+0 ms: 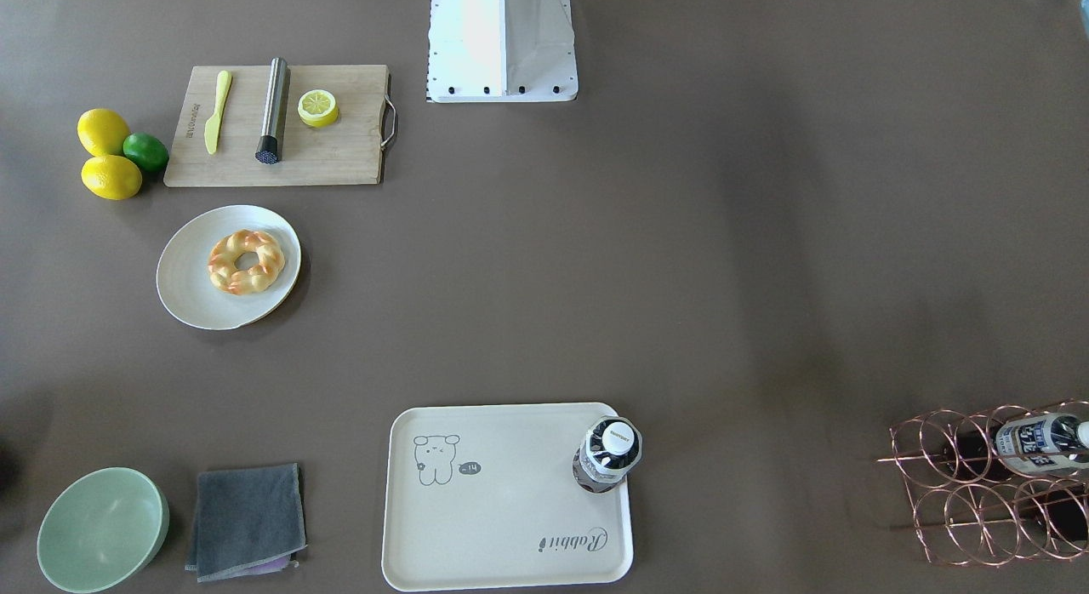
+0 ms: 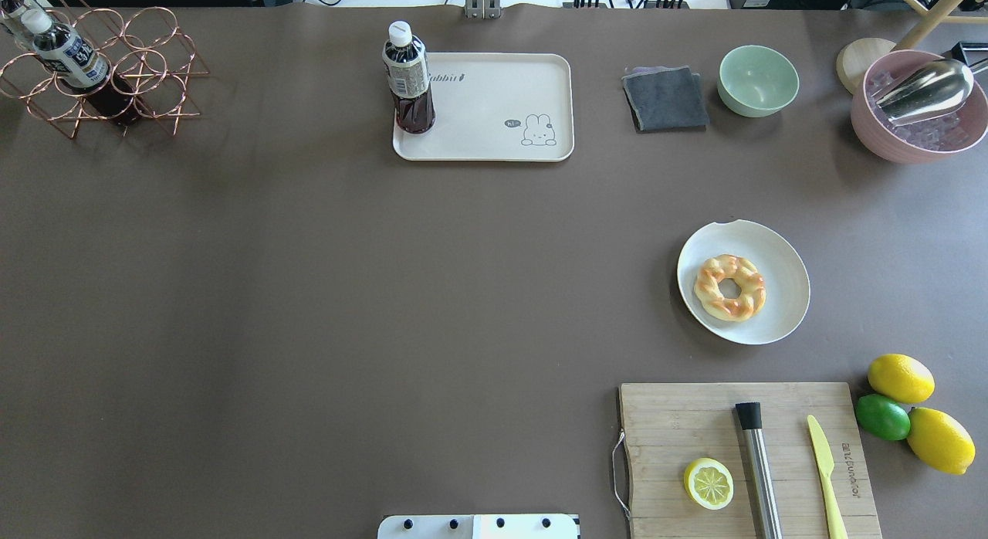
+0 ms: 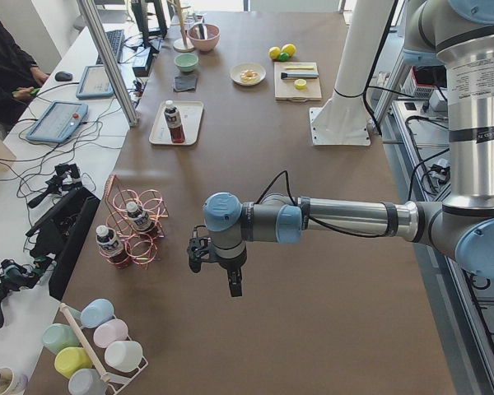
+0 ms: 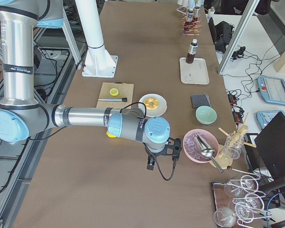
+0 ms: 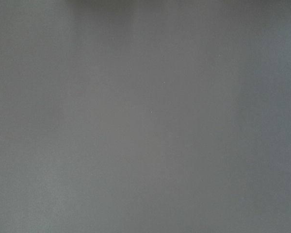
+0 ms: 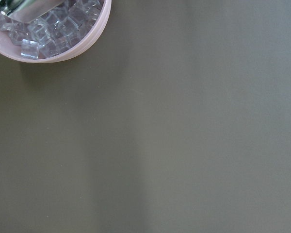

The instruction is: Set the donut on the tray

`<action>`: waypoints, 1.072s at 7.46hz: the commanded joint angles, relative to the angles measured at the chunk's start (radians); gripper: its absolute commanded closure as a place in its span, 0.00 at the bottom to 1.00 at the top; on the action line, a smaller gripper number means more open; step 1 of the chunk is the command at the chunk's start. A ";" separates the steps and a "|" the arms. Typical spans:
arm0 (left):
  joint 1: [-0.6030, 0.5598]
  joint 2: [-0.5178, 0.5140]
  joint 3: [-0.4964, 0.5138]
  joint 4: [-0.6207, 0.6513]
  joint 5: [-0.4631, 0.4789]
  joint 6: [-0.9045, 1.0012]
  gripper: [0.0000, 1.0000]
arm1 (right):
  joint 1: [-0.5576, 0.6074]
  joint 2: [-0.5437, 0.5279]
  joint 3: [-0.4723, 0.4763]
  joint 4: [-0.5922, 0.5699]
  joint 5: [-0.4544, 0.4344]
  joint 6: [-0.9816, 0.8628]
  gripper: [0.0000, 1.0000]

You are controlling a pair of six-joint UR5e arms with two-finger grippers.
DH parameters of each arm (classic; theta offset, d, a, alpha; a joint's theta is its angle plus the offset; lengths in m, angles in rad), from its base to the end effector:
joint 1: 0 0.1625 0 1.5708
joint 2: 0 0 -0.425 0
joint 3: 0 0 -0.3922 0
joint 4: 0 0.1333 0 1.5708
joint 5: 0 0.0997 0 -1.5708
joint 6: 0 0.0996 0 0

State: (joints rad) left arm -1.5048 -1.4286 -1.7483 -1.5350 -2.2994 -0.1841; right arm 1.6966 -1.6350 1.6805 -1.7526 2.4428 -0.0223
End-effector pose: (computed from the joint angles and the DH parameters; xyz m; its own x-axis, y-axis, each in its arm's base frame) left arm -0.0384 -0.4349 0.6437 0.7440 -0.1346 -0.6545 0.0715 0.9899 -0.1224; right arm 0.1136 -0.4438 0.6458 0.6278 0.1620 0.7614 -0.1103 0.9868 -0.1189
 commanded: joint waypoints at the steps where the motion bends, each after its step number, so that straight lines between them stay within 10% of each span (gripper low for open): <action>1: 0.000 0.005 0.001 -0.002 0.000 0.000 0.02 | -0.011 0.004 0.016 0.002 -0.002 0.001 0.00; 5: 0.000 0.005 -0.003 -0.002 0.000 0.000 0.02 | -0.188 0.026 0.212 0.024 -0.004 0.147 0.00; 8: 0.002 0.000 0.000 0.000 0.001 0.000 0.02 | -0.432 0.012 0.164 0.323 -0.085 0.469 0.00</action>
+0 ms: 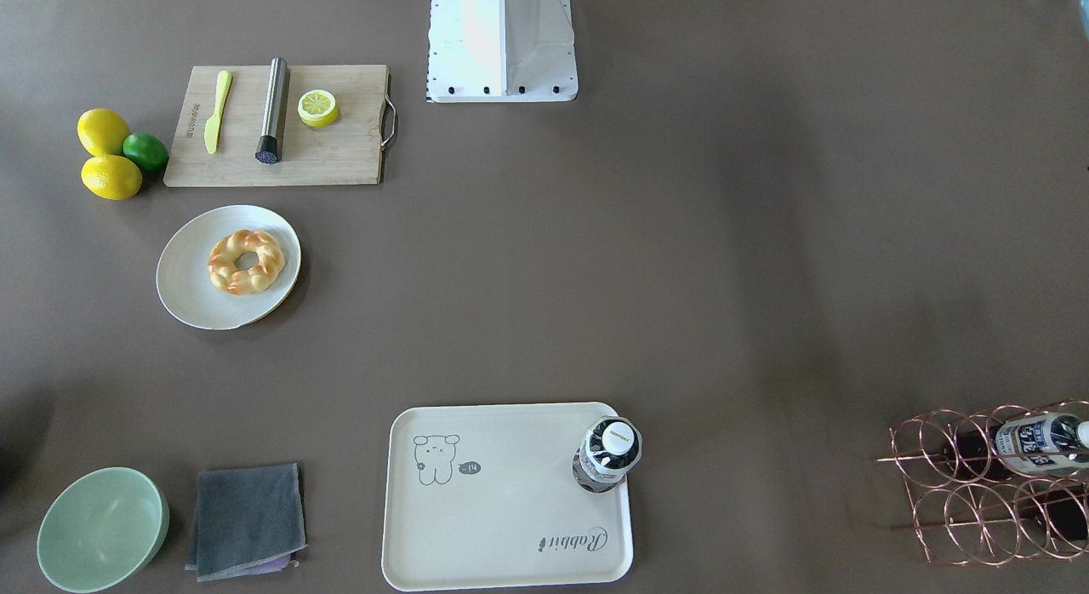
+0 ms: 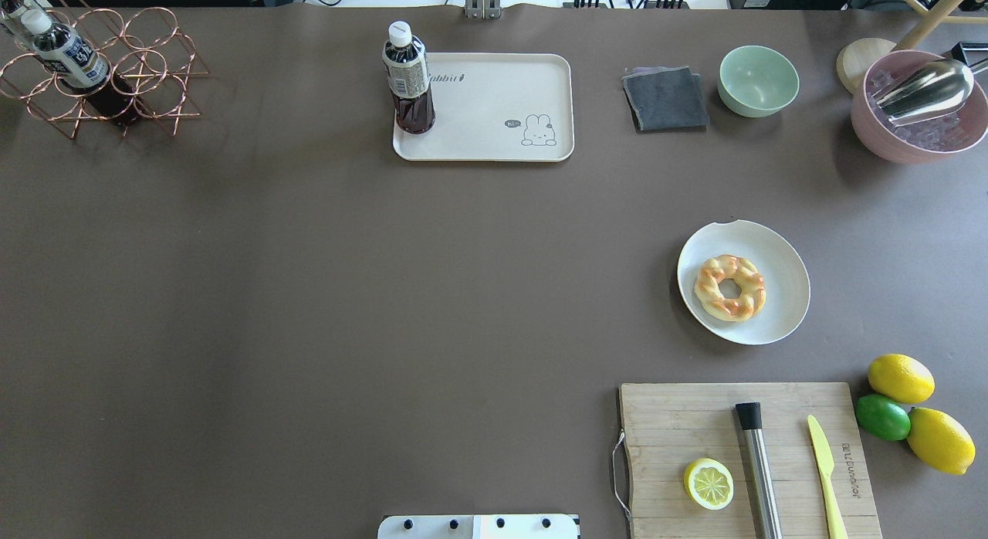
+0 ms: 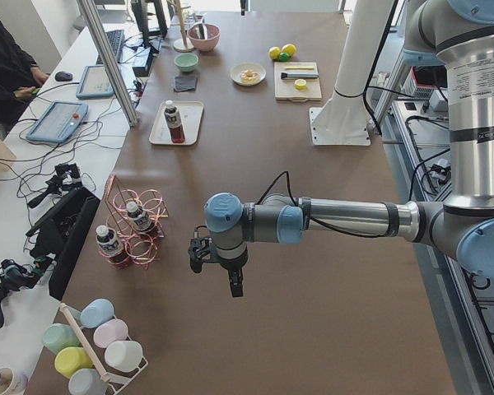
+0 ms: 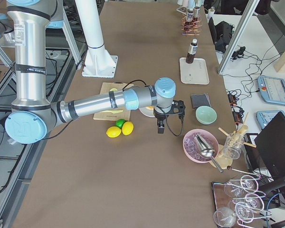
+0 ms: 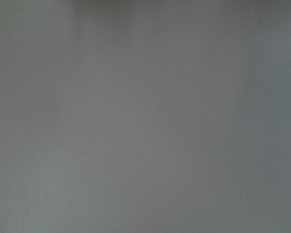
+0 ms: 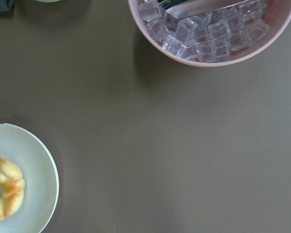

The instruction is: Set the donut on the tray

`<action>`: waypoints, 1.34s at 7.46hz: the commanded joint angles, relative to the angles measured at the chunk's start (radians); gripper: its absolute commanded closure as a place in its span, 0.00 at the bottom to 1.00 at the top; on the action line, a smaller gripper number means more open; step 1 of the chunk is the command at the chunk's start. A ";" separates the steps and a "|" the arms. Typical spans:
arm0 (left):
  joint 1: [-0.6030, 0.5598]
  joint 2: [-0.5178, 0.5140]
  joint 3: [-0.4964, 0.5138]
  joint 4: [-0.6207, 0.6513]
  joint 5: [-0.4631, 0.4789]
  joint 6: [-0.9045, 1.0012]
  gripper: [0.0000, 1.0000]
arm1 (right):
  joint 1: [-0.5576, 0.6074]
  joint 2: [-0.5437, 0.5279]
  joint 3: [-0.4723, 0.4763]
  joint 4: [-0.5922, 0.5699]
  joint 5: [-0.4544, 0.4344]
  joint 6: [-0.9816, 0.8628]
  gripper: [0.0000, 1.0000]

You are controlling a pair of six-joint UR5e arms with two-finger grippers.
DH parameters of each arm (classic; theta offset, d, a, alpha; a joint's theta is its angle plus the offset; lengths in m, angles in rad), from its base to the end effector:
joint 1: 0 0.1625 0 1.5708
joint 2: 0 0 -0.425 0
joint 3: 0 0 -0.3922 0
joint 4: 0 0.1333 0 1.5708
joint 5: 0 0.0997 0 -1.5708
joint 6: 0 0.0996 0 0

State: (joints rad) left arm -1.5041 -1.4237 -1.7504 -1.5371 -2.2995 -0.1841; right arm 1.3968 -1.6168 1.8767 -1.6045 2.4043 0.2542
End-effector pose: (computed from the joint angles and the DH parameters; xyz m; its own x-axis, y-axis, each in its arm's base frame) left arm -0.0382 -0.4328 0.6446 0.7441 -0.1345 -0.6544 0.0708 0.9899 -0.1231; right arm -0.0230 -0.4749 0.5292 0.6555 -0.0295 0.7546 0.0040 0.9994 0.0356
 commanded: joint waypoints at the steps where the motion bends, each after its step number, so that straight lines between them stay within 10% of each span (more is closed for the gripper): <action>1: 0.001 -0.006 0.003 0.000 0.003 0.000 0.02 | -0.184 -0.006 -0.103 0.328 -0.048 0.264 0.00; 4: 0.001 -0.006 0.009 0.000 0.006 0.000 0.02 | -0.350 -0.002 -0.260 0.717 -0.124 0.517 0.00; 10: 0.001 -0.006 0.009 0.000 0.008 0.002 0.02 | -0.527 0.017 -0.248 0.778 -0.201 0.758 0.00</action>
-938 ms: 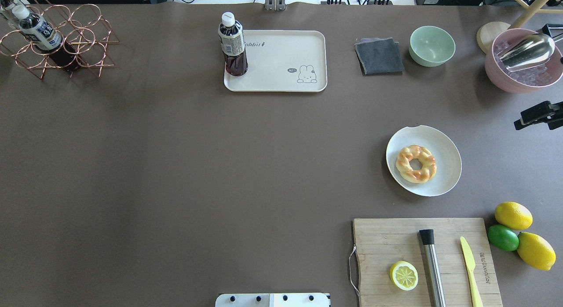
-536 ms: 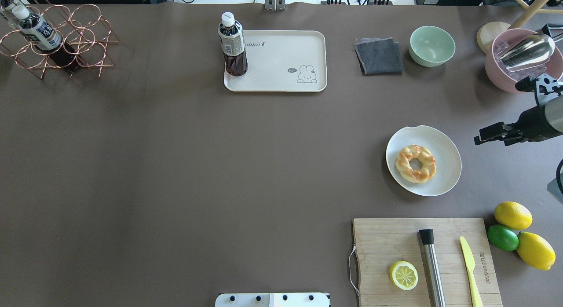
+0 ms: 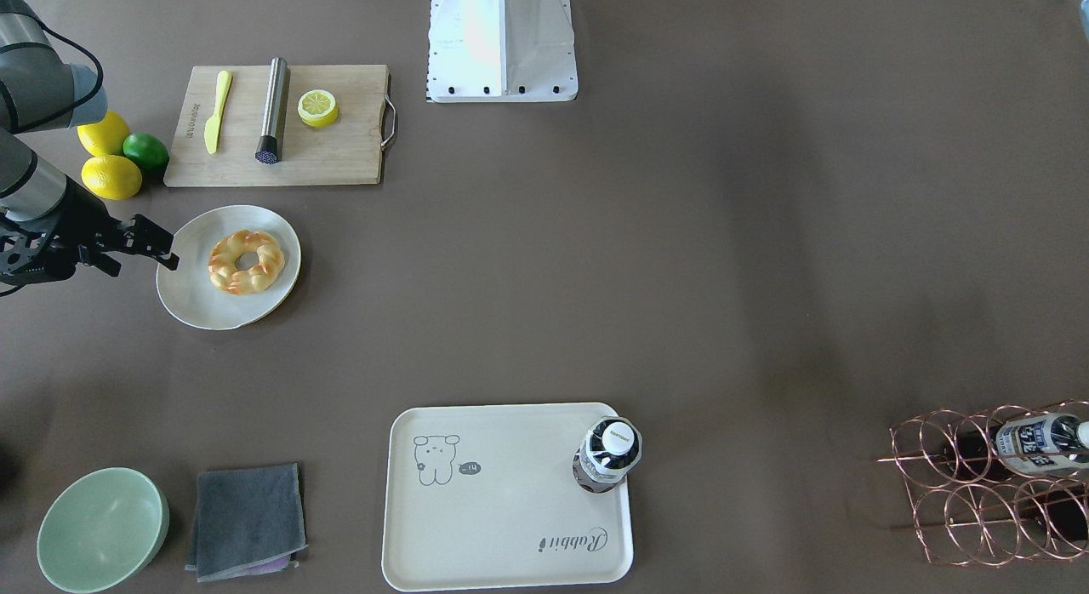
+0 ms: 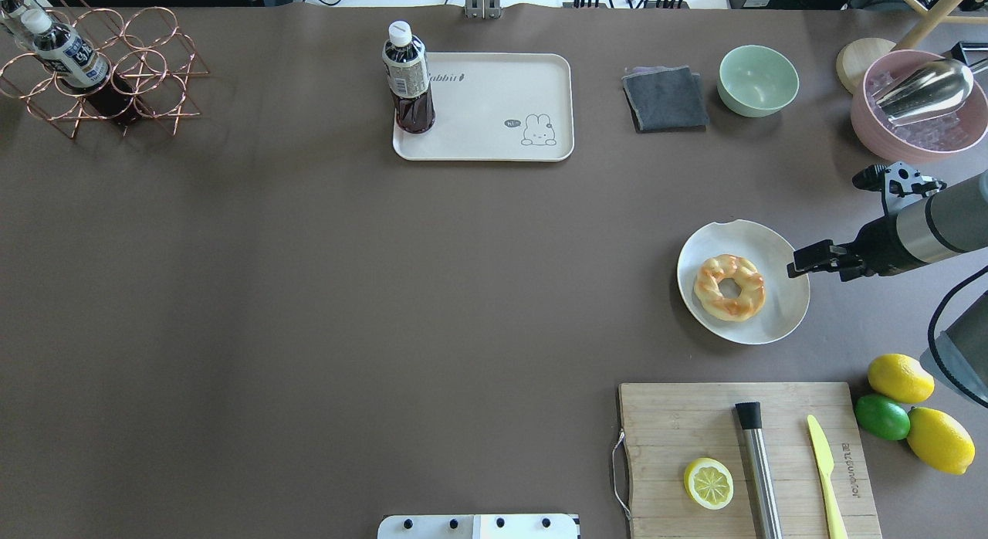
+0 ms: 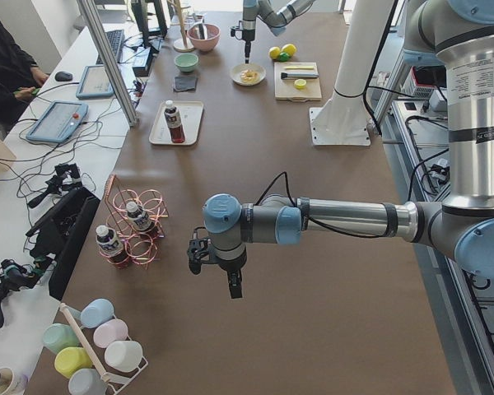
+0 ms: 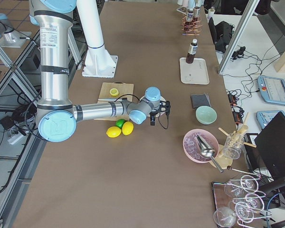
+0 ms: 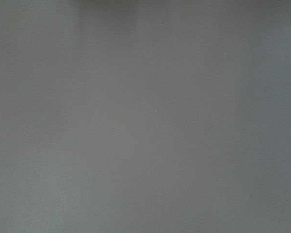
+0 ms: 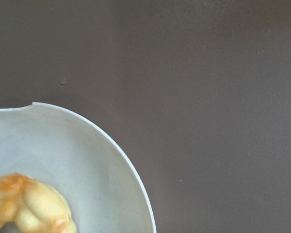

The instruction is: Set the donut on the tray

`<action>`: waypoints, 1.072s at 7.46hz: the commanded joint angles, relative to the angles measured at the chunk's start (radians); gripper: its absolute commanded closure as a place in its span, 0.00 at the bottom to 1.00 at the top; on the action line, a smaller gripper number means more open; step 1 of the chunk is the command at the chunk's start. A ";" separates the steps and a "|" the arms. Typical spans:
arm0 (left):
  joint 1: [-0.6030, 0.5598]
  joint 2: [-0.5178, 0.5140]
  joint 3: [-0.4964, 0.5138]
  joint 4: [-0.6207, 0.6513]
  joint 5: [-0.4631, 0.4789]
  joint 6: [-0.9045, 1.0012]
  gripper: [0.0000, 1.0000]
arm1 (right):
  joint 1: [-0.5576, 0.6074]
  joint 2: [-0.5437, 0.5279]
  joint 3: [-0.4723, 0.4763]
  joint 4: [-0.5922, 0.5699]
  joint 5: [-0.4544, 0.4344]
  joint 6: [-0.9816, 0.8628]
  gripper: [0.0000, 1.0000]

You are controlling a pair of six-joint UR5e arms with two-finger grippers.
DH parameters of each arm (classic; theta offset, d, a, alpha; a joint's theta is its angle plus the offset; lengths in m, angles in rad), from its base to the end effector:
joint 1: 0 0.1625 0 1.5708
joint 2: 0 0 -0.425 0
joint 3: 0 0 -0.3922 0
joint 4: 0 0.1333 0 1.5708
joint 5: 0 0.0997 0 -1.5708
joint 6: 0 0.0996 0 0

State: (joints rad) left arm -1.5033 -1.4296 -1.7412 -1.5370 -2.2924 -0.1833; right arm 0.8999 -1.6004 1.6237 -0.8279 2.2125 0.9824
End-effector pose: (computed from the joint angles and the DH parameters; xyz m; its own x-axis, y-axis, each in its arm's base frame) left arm -0.0382 -0.4351 0.6470 0.7490 -0.1350 -0.6487 0.0702 0.9897 -0.1249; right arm -0.2573 -0.4427 0.5665 0.5777 0.0126 0.8162 -0.0587 0.9979 0.0261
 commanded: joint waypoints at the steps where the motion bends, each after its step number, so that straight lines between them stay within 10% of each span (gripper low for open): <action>1: 0.000 0.000 -0.001 0.000 0.001 0.001 0.02 | -0.047 0.000 0.005 0.003 -0.028 0.036 0.01; 2: 0.000 0.000 0.000 0.000 0.001 0.001 0.02 | -0.058 0.002 0.010 0.003 -0.042 0.042 0.19; 4: 0.000 0.000 0.000 -0.002 0.001 0.001 0.02 | -0.058 0.000 0.021 0.009 -0.045 0.052 1.00; 8: 0.000 0.000 -0.006 -0.002 0.001 -0.001 0.02 | -0.058 -0.007 0.034 0.041 -0.044 0.104 1.00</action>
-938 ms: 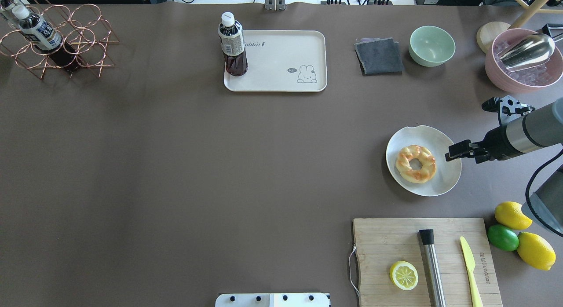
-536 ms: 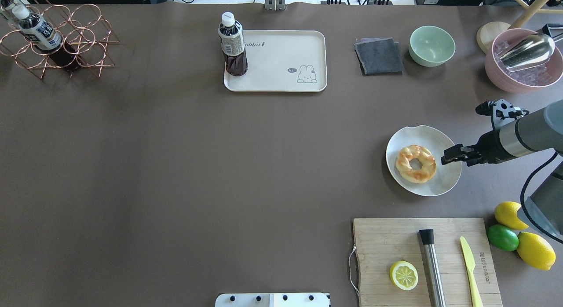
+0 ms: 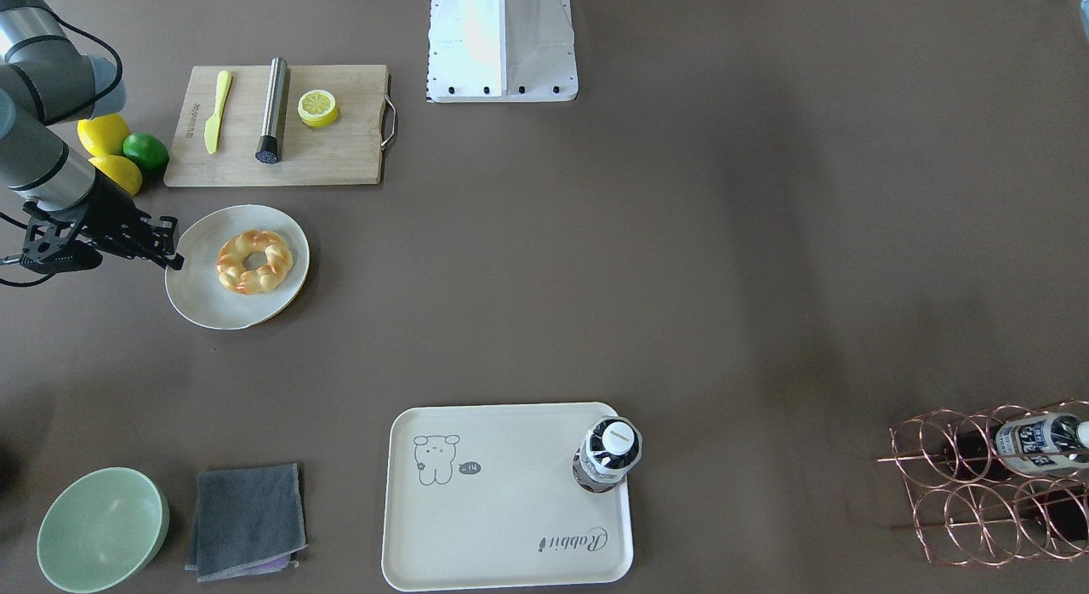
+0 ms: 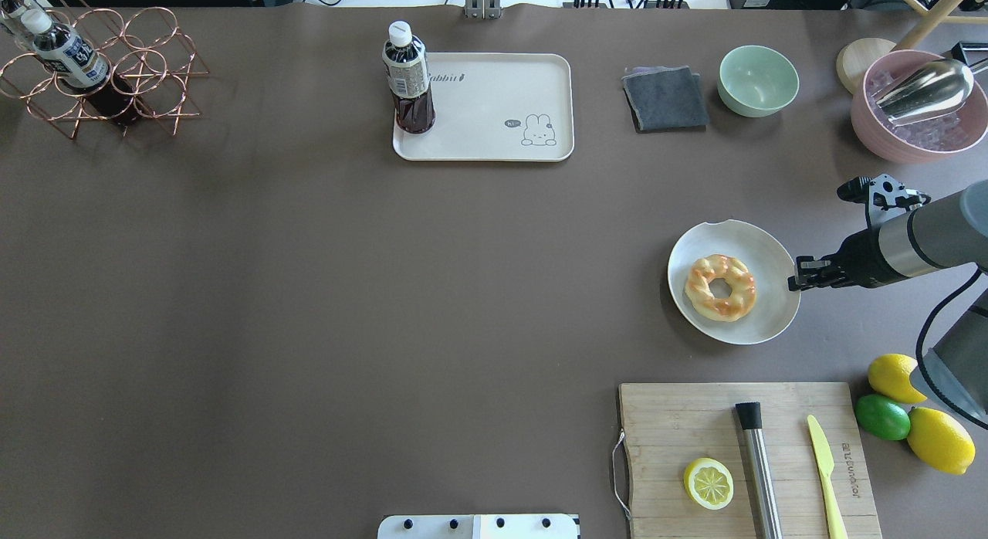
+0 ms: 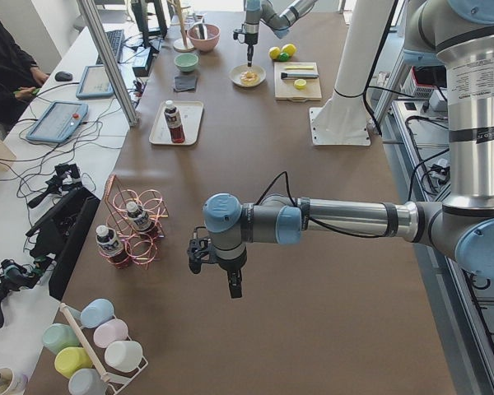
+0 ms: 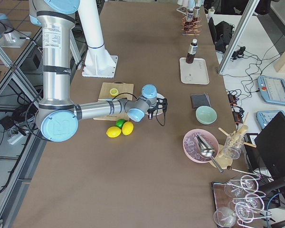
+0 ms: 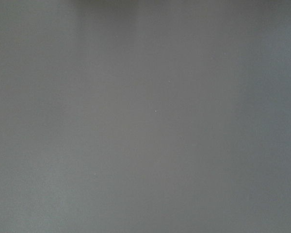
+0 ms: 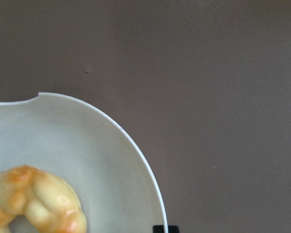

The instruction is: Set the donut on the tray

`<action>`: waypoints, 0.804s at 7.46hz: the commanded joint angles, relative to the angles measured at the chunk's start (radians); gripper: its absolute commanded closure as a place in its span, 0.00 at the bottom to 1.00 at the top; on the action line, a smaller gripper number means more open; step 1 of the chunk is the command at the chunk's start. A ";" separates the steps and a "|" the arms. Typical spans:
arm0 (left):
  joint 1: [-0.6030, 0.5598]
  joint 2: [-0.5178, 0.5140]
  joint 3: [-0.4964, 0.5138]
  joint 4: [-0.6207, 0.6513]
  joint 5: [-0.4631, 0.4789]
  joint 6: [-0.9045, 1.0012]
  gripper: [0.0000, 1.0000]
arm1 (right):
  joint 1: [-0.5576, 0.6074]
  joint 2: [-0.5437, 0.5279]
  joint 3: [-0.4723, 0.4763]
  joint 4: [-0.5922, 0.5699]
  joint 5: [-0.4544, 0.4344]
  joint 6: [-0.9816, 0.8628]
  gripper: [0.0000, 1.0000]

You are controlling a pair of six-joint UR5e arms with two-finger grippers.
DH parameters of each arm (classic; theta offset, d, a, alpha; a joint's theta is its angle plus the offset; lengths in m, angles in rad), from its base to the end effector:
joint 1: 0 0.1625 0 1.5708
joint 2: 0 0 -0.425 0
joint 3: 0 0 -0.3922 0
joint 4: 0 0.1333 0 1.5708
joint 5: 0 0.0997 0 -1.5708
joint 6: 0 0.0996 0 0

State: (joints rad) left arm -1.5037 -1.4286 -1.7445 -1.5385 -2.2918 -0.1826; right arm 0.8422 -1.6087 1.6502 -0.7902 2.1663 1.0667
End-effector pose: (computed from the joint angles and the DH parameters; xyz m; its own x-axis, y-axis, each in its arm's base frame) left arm -0.0385 -0.4350 0.6457 0.7492 -0.1322 -0.6490 0.0702 0.9902 -0.1207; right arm -0.2778 -0.4276 0.5540 0.5630 0.0304 0.8259 -0.0824 0.9964 0.0195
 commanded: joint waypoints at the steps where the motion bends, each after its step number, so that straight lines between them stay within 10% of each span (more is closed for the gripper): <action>1: 0.000 -0.003 -0.001 0.000 0.000 -0.001 0.02 | 0.003 -0.002 0.034 0.006 0.010 0.021 1.00; 6: -0.001 -0.009 -0.004 0.001 0.000 -0.003 0.02 | 0.178 0.088 0.086 -0.009 0.169 0.168 1.00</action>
State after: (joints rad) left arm -1.5043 -1.4356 -1.7482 -1.5372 -2.2917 -0.1842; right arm 0.9865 -1.5807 1.7502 -0.7859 2.3165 1.1735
